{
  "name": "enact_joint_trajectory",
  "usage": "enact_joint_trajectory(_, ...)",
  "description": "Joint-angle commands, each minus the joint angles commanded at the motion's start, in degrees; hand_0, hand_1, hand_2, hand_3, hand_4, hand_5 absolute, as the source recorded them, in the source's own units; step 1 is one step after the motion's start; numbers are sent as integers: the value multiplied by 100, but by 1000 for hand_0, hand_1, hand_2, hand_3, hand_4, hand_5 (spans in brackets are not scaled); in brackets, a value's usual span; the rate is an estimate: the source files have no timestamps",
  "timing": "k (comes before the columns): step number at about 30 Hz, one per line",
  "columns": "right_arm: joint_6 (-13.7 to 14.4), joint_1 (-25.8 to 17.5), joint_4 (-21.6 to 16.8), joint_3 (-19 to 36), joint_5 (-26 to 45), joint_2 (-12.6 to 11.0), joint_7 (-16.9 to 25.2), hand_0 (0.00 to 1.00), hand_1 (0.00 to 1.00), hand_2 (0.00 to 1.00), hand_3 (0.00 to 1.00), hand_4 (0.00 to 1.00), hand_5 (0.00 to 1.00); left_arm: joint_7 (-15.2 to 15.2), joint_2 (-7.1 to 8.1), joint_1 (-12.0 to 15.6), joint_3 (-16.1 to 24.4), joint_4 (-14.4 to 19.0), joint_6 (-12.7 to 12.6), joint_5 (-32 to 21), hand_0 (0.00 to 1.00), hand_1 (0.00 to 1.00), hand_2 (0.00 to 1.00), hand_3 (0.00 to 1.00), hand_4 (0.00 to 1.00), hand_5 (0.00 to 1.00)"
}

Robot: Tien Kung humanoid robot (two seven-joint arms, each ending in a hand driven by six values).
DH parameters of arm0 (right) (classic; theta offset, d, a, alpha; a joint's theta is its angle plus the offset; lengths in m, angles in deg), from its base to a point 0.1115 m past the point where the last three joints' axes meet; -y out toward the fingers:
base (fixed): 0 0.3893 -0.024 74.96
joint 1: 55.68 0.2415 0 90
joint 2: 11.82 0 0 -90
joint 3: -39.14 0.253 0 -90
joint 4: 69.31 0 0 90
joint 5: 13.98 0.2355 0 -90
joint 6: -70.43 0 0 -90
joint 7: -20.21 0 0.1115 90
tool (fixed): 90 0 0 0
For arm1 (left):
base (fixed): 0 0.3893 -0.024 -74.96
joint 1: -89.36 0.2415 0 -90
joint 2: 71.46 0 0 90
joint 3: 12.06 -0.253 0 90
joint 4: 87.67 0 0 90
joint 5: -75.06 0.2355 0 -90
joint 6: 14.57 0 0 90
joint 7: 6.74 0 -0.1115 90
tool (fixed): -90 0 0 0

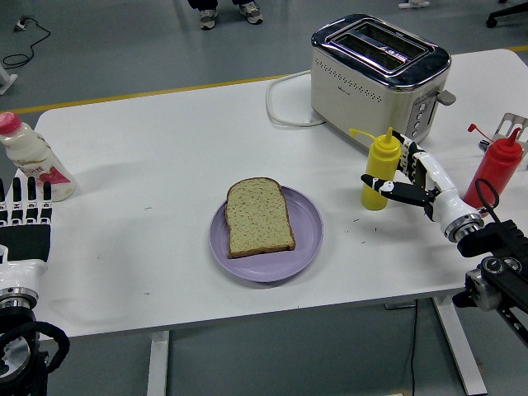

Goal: Pick up the cup,pour liquid into bread,place the cup on the desk

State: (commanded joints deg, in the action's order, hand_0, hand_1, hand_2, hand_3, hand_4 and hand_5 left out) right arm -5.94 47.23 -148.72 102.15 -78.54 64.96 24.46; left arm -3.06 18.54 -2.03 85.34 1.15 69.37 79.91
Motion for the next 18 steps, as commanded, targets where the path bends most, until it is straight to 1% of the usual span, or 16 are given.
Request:
enact_joint_trajectory(4, -1, 31, 27, -24, 17, 21, 3, 933, 884, 889, 982, 851, 125, 0, 0, 0, 1, -1, -1, 0, 864, 872, 934, 860, 717, 998)
enact_joint_trajectory(5, -2, 35, 31, -28, 19, 24, 3, 921, 852, 875, 977, 850, 124, 1, 0, 1, 1, -2, -1, -1, 864, 872, 934, 860, 717, 998)
enact_joint_trajectory(10, 11, 66, 55, -77, 42, 48, 8, 921, 852, 875, 977, 850, 124, 1, 0, 5, 1, -5, -2, -1, 864, 872, 934, 860, 717, 998)
enact_joint_trajectory(11, 17, 73, 59, -85, 49, 52, 10, 900, 832, 831, 962, 847, 121, 1, 0, 6, -1, -5, -2, -2, 864, 872, 934, 860, 717, 998)
enact_joint_trajectory(18, 37, 140, 122, -132, 110, 80, 33, 896, 826, 820, 953, 846, 122, 2, 0, 7, -6, -5, -2, -2, 863, 872, 934, 860, 717, 998)
